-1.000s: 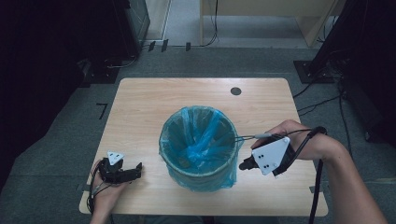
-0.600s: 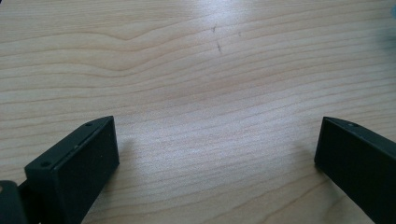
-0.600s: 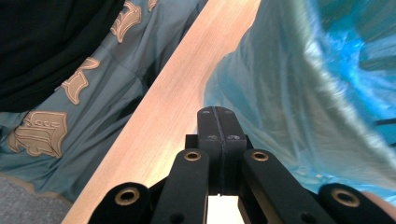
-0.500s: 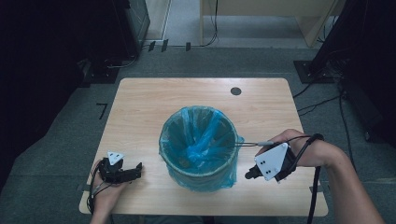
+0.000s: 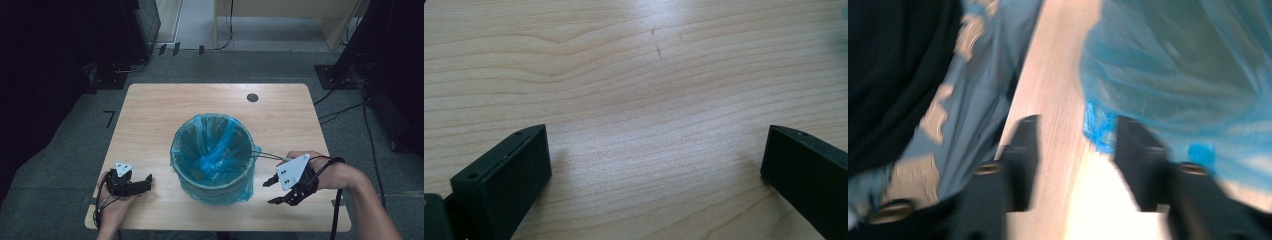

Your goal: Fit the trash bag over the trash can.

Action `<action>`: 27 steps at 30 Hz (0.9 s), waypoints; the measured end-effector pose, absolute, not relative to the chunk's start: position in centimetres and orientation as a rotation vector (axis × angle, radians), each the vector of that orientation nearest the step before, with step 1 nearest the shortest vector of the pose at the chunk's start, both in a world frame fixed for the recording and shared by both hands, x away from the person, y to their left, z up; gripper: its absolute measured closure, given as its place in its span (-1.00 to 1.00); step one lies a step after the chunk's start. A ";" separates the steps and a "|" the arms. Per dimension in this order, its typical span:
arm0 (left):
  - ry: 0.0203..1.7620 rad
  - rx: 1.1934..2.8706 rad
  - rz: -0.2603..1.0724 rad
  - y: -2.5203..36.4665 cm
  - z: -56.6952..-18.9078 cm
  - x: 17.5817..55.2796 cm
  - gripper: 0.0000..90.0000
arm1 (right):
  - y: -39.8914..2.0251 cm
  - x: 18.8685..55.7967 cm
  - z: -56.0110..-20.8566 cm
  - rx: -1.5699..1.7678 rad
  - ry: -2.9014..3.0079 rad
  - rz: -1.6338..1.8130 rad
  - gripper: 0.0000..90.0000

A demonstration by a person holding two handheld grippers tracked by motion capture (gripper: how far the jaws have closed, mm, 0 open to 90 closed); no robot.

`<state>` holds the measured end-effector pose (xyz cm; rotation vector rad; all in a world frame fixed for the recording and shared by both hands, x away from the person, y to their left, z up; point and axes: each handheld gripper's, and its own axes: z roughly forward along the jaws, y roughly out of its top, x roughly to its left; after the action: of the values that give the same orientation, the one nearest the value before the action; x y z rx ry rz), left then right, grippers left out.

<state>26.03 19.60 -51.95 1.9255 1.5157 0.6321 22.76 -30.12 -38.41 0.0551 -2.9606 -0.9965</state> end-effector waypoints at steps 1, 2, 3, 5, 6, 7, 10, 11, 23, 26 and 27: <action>1.516 1.925 0.632 19.6 -51.9 26.0 -1.00 | -30.2 22.9 -38.6 -0.026 -2.942 -1.010 -0.10; 1.516 1.925 0.632 19.6 -51.9 26.0 -1.00 | -30.4 22.9 -39.0 -0.116 -2.906 -1.044 -0.27; 1.516 1.925 0.632 19.6 -51.9 26.0 -1.00 | -30.5 22.9 -39.4 -0.160 -2.880 -1.060 -0.40; 1.516 1.926 0.632 19.6 -51.9 26.0 -1.00 | -30.7 22.9 -40.0 -0.239 -2.832 -1.085 -0.59; 1.516 1.926 0.632 19.6 -51.9 26.0 -1.00 | -30.8 22.9 -40.3 -0.270 -2.817 -1.099 -0.65; 1.516 1.925 0.632 19.6 -51.9 26.0 -1.00 | -30.8 23.0 -40.6 -0.298 -2.809 -1.110 -0.69; 1.516 1.926 0.632 19.6 -51.9 26.0 -1.00 | -31.2 23.3 -41.2 -0.411 -2.802 -1.166 -0.76; 1.516 1.925 0.632 19.6 -51.9 26.0 -1.00 | -31.4 23.3 -41.4 -0.440 -2.797 -1.186 -0.78; 1.516 1.926 0.632 19.6 -51.9 26.0 -1.00 | -34.9 24.1 -44.2 -0.855 -2.589 -1.544 -0.87; 1.516 1.926 0.632 19.6 -51.9 26.0 -1.00 | -36.1 24.1 -45.4 -1.030 -2.589 -1.569 -0.87; 1.516 1.926 0.631 19.6 -51.9 26.0 -1.00 | -36.5 24.1 -45.7 -1.094 -2.582 -1.574 -0.88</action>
<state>26.03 19.60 -51.94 1.9259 1.5162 0.6314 24.14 -36.46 -45.73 -1.0943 -2.5815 -1.5742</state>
